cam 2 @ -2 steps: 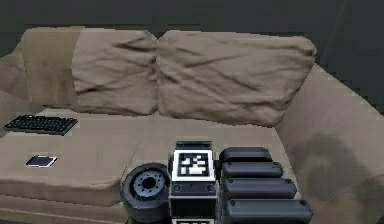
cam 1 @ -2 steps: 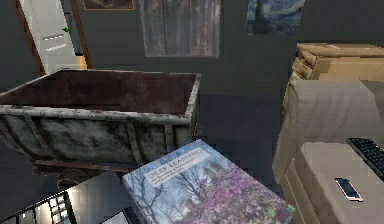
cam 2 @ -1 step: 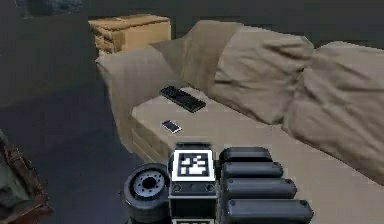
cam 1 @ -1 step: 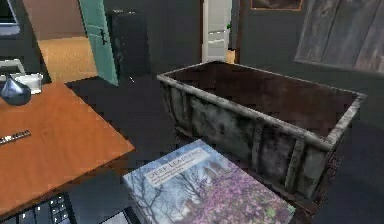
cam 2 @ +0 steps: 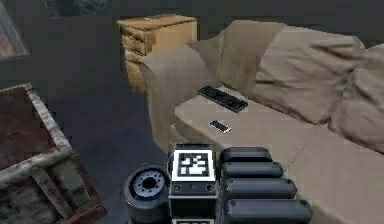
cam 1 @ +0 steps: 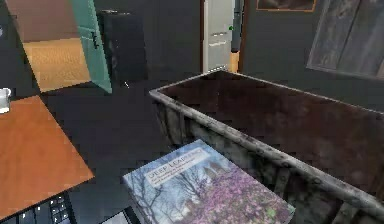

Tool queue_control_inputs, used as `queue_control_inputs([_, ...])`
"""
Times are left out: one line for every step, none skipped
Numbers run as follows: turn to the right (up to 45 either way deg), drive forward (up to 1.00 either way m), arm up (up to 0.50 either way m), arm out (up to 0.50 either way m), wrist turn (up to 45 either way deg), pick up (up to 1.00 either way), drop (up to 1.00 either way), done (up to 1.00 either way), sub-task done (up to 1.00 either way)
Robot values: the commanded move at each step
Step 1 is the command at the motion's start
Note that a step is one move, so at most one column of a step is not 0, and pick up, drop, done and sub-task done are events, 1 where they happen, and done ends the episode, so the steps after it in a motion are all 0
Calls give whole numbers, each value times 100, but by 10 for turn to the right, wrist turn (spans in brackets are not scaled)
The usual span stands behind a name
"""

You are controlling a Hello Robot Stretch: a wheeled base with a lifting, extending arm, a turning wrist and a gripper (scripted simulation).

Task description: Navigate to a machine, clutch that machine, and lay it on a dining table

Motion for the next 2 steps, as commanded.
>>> queue_control_inputs([0, 70, 0, 0, 0, 0, 0, 0, 0])
queue_control_inputs([-300, 0, 0, 0, 0, 0, 0, 0, 0])
